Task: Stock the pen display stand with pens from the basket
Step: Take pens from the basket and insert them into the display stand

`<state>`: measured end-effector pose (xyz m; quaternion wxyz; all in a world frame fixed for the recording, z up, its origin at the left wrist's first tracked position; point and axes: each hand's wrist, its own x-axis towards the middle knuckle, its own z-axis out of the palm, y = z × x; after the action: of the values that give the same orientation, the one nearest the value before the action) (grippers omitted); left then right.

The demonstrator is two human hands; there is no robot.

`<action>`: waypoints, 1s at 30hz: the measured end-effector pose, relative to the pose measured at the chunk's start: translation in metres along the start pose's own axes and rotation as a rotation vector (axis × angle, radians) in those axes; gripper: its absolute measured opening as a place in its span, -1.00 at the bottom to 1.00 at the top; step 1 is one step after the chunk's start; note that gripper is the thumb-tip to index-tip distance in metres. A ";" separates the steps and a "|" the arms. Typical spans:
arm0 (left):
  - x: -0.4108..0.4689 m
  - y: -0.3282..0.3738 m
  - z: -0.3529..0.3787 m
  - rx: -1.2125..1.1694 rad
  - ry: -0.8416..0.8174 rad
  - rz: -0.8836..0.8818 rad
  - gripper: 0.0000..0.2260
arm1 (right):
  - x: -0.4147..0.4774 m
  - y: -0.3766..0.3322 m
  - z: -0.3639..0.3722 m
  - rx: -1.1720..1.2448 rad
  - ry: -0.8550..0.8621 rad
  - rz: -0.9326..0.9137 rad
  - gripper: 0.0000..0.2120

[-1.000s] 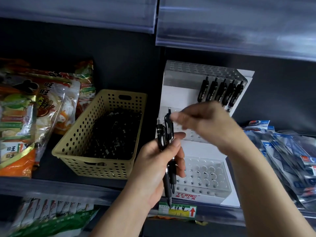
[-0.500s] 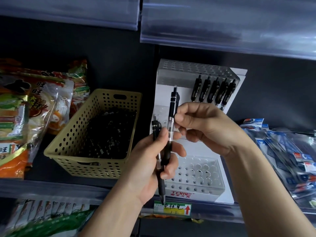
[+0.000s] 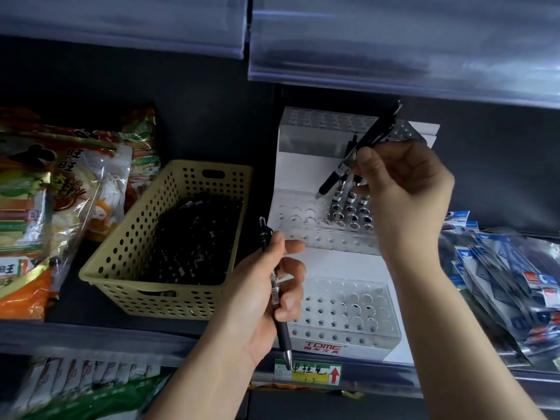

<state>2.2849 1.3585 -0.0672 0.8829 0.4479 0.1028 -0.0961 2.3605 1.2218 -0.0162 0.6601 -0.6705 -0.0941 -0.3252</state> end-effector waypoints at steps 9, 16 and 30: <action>0.000 0.001 -0.002 -0.003 -0.005 0.026 -0.73 | -0.001 0.011 0.007 -0.257 0.107 -0.134 -0.87; -0.001 0.002 -0.003 -0.004 0.003 0.028 -0.70 | -0.004 0.012 0.013 -0.458 0.061 -0.145 -0.92; -0.003 0.003 -0.005 0.000 0.028 0.050 -0.63 | -0.004 0.011 0.022 -0.765 0.057 -0.128 -0.77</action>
<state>2.2826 1.3645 -0.0671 0.8834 0.4518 0.1040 -0.0677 2.3705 1.2431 -0.0263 0.3430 -0.8518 0.0105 -0.3959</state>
